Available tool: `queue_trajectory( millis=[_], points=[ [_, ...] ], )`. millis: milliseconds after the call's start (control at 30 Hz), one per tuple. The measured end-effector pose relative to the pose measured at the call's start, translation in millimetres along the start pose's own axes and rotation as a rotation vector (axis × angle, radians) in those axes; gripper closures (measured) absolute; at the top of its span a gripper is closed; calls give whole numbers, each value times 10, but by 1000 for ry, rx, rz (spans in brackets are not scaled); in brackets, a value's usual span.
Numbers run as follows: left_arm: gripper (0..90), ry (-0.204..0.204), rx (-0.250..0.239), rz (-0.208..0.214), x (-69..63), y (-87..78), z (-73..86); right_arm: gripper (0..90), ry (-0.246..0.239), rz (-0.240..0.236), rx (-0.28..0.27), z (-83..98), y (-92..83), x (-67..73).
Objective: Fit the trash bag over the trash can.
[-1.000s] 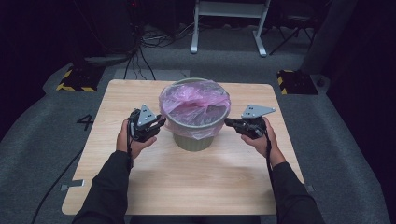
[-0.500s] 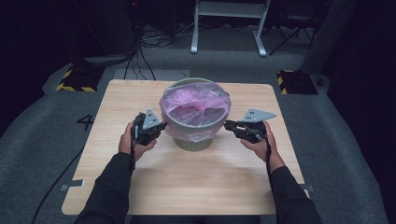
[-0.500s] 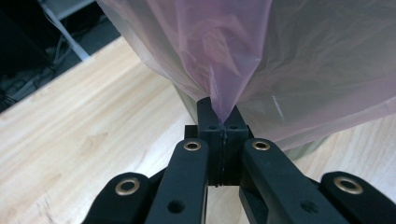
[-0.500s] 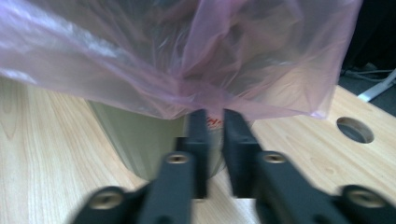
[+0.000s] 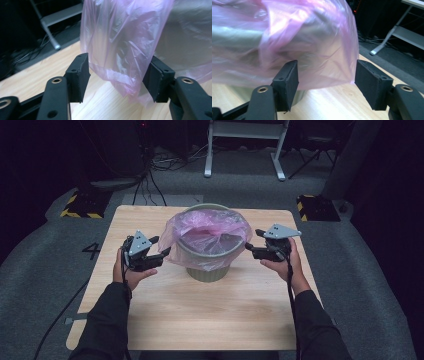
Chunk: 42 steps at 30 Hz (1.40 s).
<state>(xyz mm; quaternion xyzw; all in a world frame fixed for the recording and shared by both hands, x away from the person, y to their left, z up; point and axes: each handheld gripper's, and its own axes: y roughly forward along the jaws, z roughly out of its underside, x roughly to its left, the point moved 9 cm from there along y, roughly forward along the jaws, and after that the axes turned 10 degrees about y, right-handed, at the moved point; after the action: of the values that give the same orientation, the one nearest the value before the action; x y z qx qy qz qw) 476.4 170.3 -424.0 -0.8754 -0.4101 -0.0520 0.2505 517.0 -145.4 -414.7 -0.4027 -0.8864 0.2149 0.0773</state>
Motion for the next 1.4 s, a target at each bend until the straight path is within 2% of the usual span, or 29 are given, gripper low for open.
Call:
queue_trajectory(
  millis=[33,67,100,133,233,267,333,367,433,567,600,667,733,833,967,1067,1200,1233,1267,1333,1367,1400],
  points=[
    [399,10,8,1,6,8,-31,418,-14,-14,10,-3,21,15],
    [407,16,8,8,5,19,-60,472,-37,0,23,-2,42,12],
    [413,18,11,12,6,37,-78,552,-52,6,32,-2,60,17],
    [428,21,33,1,18,64,-76,625,-59,-11,28,-9,70,38],
    [599,28,79,-2,53,152,-30,811,-65,-43,5,-34,90,74],
    [697,26,85,10,58,183,-12,859,-60,-53,4,-31,103,82],
    [820,19,75,24,66,235,1,900,-54,-57,13,-6,141,96],
    [892,18,64,33,66,258,-2,900,-49,-62,13,4,159,105],
    [900,-2,49,49,50,319,-7,900,-38,-61,15,25,198,116],
    [900,-27,63,57,33,441,20,900,10,-61,25,74,277,94],
    [900,-54,62,72,7,516,34,900,19,-63,26,88,297,90],
    [900,-64,68,69,-9,573,55,900,39,-71,22,116,319,91],
    [900,-81,70,89,-12,597,92,900,60,-83,23,162,336,94],
    [900,-67,85,103,-33,599,130,900,69,-109,29,212,338,119],
    [900,-47,101,131,-80,559,185,900,47,-174,44,309,255,260],
    [900,-28,99,180,-164,503,224,900,30,-216,48,369,199,372],
    [900,-17,100,204,-208,469,238,900,30,-250,40,401,157,489],
    [900,-17,100,204,-208,469,238,900,24,-245,43,403,153,499],
    [900,-10,108,186,-200,470,238,900,12,-237,49,401,145,508],
    [896,11,142,116,-163,479,263,900,-10,-221,55,399,126,505],
    [838,21,157,82,-139,474,281,881,-14,-201,58,399,109,482],
    [765,22,167,52,-103,454,301,763,-9,-176,55,392,86,437]
  ],
)
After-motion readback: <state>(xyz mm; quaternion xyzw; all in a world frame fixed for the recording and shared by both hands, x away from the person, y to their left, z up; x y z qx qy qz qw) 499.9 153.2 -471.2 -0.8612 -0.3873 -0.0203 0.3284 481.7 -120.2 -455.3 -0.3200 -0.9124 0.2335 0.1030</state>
